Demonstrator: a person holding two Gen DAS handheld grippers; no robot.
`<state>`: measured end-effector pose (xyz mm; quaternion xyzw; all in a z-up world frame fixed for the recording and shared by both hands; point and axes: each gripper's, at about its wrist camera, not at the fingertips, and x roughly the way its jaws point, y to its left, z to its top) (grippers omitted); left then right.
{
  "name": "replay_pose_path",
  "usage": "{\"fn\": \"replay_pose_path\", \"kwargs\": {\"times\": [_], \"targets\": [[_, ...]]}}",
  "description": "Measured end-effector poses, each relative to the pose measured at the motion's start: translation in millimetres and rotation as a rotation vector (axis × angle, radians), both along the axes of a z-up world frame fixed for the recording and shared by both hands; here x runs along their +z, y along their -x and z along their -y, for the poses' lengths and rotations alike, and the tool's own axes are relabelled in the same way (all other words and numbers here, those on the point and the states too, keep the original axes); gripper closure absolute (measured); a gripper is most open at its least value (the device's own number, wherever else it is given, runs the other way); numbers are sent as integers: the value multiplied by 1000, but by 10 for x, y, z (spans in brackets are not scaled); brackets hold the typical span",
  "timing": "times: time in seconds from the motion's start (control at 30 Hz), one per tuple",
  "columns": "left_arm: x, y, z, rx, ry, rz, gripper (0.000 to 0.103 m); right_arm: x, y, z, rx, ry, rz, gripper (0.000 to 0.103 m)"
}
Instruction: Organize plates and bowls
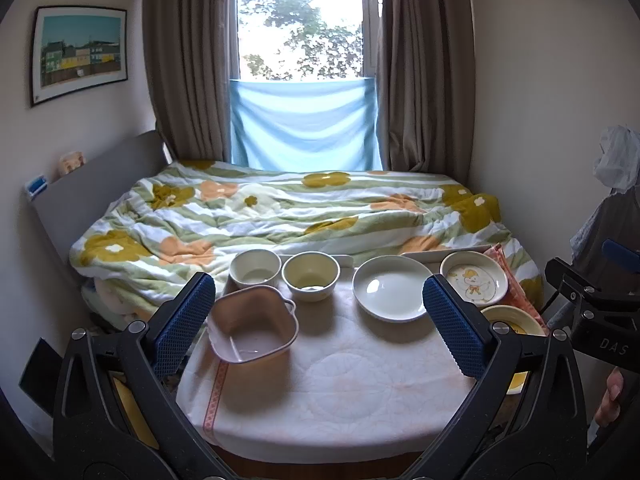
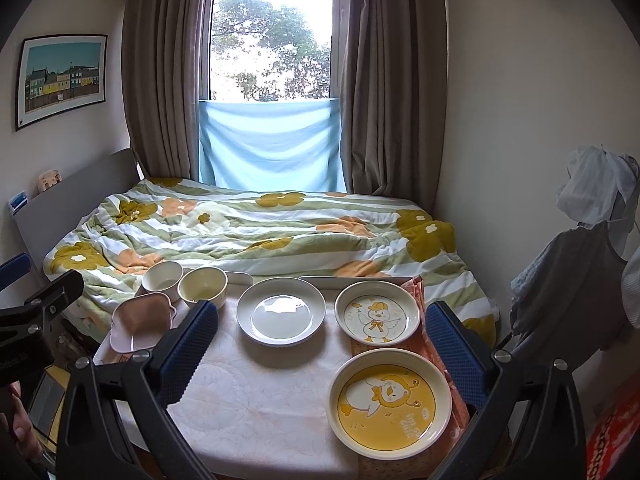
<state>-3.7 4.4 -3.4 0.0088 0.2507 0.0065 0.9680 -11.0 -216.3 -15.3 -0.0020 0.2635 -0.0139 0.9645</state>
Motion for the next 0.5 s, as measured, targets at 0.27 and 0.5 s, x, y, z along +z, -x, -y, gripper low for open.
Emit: {"fn": "replay_pose_path", "kwargs": {"times": [0.27,0.5], "targets": [[1,-6,-12,1,0,-3,0,2,8,12,6,-3,1,0],[-4,-6,-2,1,0,-4,0,5,6,5,6,-2,2,0]]}}
